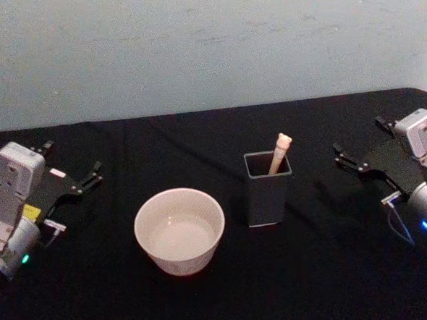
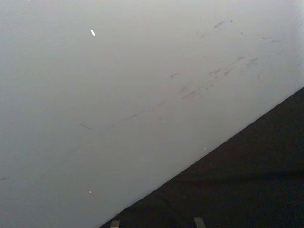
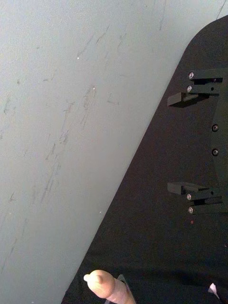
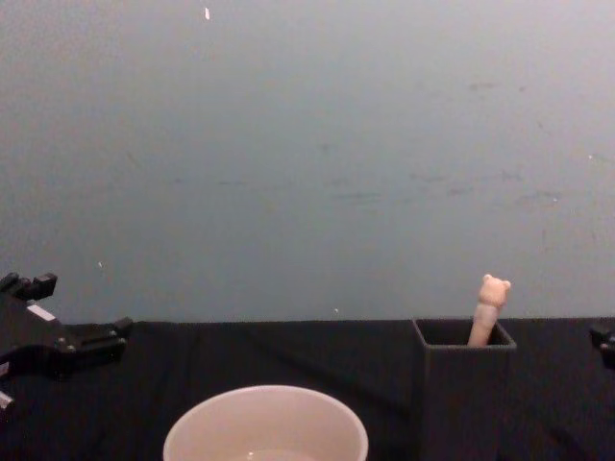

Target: Pick up the stirring spoon with one hand, stir inside the cup, then place it back in its original position.

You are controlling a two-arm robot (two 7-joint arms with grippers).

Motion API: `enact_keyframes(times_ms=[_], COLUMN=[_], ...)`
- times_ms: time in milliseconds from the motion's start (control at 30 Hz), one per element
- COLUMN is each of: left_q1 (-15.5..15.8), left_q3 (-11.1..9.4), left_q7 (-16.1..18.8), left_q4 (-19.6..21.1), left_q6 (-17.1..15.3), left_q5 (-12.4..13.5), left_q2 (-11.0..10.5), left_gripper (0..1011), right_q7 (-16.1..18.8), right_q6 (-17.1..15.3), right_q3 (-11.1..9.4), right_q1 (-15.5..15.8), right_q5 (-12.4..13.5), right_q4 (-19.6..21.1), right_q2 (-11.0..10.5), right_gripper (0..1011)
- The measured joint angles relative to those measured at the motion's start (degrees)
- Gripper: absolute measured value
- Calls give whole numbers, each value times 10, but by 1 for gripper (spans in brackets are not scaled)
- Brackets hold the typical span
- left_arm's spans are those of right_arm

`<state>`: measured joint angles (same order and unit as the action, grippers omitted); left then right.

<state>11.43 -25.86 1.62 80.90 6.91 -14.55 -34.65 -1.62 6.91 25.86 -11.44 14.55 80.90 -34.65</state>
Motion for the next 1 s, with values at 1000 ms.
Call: enact_keyframes(times_ms=[1000], left_q1=[0], left_q3=[0], left_q7=[0], left_q4=[0], left_q6=[0], left_q5=[0], left_q2=[0], left_gripper=[1001], right_q7=[0], right_q6=[0], right_q3=[0], right_q1=[0], right_q5=[0], right_q4=[0], right_q2=[0], right_gripper=[1003])
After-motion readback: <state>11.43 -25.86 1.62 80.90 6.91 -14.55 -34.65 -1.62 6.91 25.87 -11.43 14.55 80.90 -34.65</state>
